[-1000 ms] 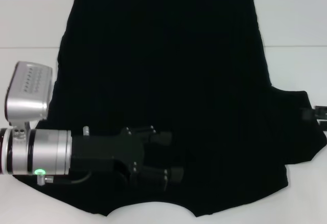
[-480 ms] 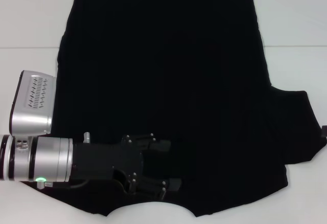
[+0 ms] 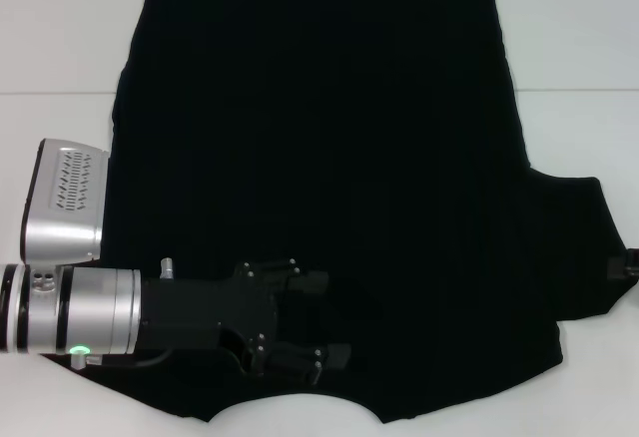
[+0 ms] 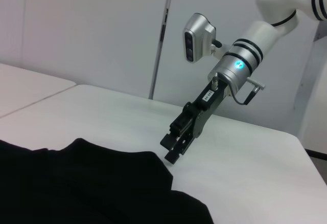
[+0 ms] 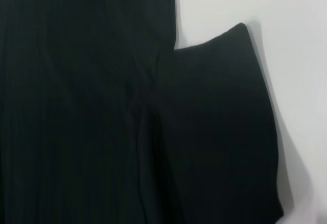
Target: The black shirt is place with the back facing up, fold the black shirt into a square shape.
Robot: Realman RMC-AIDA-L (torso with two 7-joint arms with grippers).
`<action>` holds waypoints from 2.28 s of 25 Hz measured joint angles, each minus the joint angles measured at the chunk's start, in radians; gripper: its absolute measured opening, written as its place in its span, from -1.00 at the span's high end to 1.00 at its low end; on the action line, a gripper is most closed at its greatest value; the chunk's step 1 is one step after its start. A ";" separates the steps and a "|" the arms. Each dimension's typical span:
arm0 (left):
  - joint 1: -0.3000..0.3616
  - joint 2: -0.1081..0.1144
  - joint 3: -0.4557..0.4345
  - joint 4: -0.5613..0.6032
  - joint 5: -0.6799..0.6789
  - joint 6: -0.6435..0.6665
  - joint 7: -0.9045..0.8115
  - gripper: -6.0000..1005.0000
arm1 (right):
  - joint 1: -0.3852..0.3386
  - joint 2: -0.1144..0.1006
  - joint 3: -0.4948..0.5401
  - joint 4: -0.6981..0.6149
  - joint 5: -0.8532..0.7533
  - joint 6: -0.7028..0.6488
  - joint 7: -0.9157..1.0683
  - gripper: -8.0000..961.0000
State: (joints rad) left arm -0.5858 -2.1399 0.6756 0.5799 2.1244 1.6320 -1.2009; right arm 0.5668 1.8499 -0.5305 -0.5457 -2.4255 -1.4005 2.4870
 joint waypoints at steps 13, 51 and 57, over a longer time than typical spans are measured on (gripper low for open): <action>0.004 0.000 -0.002 0.000 -0.001 -0.012 -0.001 -0.86 | 0.030 0.023 -0.040 0.026 -0.001 0.086 0.004 -0.79; 0.009 -0.006 -0.002 -0.002 -0.009 -0.043 -0.027 -0.86 | -0.038 -0.001 -0.041 -0.004 -0.003 0.162 -0.028 0.98; 0.009 -0.008 -0.002 -0.003 -0.009 -0.043 -0.037 -0.86 | -0.034 -0.001 -0.023 -0.047 0.003 0.157 -0.032 0.98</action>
State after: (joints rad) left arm -0.5767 -2.1475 0.6740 0.5769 2.1150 1.5892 -1.2376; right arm 0.5333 1.8484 -0.5540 -0.5926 -2.4226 -1.2431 2.4550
